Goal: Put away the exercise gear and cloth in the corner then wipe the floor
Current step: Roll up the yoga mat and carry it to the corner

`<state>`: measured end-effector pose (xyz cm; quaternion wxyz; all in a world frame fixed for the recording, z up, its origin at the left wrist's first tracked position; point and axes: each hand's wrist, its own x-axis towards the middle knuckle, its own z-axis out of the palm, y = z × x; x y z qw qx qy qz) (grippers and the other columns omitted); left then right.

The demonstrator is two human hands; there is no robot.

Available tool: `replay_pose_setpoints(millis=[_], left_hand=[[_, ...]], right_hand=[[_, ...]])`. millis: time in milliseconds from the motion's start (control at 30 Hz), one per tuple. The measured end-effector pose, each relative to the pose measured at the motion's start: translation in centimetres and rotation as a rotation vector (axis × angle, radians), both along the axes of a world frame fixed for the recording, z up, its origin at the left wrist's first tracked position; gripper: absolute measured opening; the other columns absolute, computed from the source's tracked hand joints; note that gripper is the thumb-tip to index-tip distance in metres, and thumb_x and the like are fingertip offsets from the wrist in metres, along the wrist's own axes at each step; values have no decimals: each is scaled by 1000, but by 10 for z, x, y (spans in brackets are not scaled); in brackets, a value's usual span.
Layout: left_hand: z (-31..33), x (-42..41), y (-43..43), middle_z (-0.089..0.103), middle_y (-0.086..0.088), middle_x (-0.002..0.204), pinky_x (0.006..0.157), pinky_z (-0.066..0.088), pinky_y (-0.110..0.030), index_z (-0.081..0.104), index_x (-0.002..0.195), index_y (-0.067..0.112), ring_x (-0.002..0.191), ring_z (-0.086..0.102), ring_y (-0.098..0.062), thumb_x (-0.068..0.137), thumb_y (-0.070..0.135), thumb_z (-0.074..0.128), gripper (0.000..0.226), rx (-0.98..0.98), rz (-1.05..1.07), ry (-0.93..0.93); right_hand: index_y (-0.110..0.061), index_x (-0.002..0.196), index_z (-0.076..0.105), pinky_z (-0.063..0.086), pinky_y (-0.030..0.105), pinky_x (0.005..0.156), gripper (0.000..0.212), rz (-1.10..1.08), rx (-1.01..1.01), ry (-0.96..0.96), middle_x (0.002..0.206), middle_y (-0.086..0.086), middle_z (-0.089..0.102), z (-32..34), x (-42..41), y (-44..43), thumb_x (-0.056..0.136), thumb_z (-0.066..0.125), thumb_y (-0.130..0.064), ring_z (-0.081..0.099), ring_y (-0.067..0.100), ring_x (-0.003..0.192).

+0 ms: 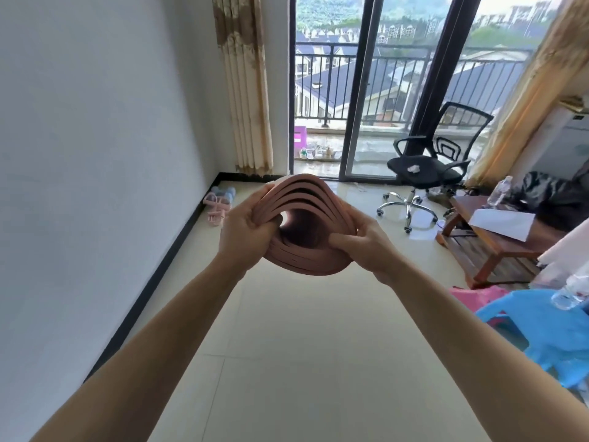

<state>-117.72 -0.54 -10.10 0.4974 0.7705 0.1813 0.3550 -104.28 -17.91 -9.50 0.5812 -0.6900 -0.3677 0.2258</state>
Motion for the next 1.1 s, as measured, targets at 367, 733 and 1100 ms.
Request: replay_pose_setpoints(millis=[367, 733, 1100], left_hand=[[-7, 251, 157, 72, 9, 109, 94, 54, -49, 57, 133, 39, 103, 68, -16, 82, 24, 65, 55, 25, -59, 78], [-4, 502, 323, 72, 7, 115, 103, 50, -38, 61, 132, 22, 112, 66, -11, 88, -6, 62, 52, -70, 2, 77], [-37, 633, 567, 71, 20, 112, 101, 51, -37, 61, 133, 30, 109, 65, -3, 85, 1, 65, 56, -117, 301, 67]], right_hand=[[-50, 119, 64, 52, 57, 92, 64, -34, -5, 51, 109, 7, 72, -14, 243, 148, 72, 61, -7, 67, 23, 95], [-57, 130, 54, 52, 31, 76, 76, 136, -12, 69, 106, 7, 70, -25, 516, 340, 77, 60, -3, 64, 13, 88], [-54, 137, 49, 53, 37, 75, 78, 379, -95, 4, 108, 7, 70, -43, 676, 618, 82, 59, 1, 66, 28, 96]])
